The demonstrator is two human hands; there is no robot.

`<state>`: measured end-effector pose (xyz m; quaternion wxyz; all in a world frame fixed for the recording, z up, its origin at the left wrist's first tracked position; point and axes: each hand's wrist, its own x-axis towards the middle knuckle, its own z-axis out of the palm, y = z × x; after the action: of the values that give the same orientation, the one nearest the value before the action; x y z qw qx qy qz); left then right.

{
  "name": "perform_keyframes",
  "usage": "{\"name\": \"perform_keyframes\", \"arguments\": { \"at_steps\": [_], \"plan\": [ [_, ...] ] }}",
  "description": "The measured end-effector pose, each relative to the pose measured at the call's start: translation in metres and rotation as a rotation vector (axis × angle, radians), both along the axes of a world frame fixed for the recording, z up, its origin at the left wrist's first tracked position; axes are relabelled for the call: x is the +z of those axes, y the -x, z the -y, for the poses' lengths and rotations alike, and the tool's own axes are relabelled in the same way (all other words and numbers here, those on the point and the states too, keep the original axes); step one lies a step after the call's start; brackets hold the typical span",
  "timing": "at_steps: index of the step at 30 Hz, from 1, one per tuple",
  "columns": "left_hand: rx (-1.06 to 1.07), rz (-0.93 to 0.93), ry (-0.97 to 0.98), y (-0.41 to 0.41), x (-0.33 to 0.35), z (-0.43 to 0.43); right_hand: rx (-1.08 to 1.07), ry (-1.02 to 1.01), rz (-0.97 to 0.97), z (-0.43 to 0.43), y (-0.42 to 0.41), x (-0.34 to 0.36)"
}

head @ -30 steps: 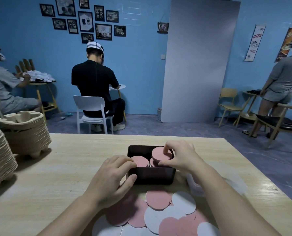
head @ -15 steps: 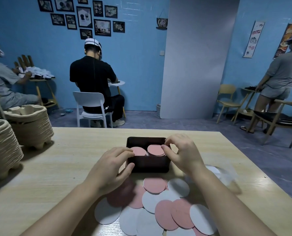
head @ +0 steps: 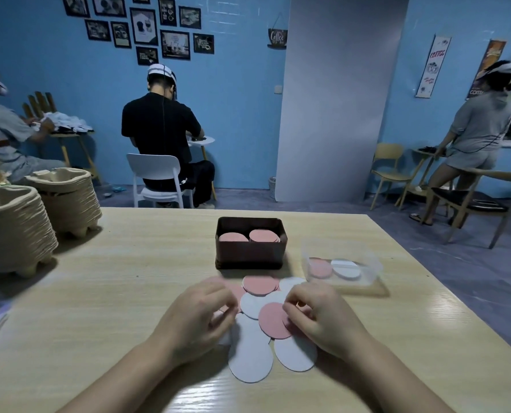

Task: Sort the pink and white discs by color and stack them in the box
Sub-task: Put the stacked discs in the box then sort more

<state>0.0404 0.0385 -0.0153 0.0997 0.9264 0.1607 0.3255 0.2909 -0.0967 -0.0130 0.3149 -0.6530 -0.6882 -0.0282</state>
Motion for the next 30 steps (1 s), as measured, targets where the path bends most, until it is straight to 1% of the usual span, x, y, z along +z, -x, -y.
{"name": "perform_keyframes", "arguments": {
  "at_steps": [3, 6, 9, 14, 18, 22, 25, 30],
  "plan": [
    [0.008, -0.04, 0.004, 0.001, -0.009, 0.007, -0.001, 0.028, 0.027, 0.011, 0.001, -0.006],
    [0.006, -0.046, 0.001, -0.004, -0.007, 0.01, -0.004, 0.051, 0.115, 0.017, 0.003, -0.009],
    [-0.006, -0.069, -0.009, -0.008, -0.006, 0.012, -0.023, 0.048, 0.117, 0.025, -0.003, -0.008],
    [0.026, -0.067, 0.001, -0.008, -0.013, 0.009, -0.029, 0.123, 0.151, 0.032, -0.019, -0.006],
    [0.01, -0.074, -0.045, -0.009, -0.014, 0.012, -0.025, 0.082, 0.144, 0.027, -0.017, -0.011],
    [0.023, -0.05, -0.025, -0.008, -0.012, 0.011, -0.016, 0.039, 0.114, 0.022, -0.016, -0.011],
    [-0.004, -0.068, -0.031, -0.012, -0.006, 0.011, -0.011, -0.014, 0.069, 0.017, -0.015, -0.001],
    [-0.047, -0.082, -0.083, -0.029, 0.002, 0.012, -0.095, -0.097, 0.074, 0.009, -0.018, -0.002]
  ]
}}
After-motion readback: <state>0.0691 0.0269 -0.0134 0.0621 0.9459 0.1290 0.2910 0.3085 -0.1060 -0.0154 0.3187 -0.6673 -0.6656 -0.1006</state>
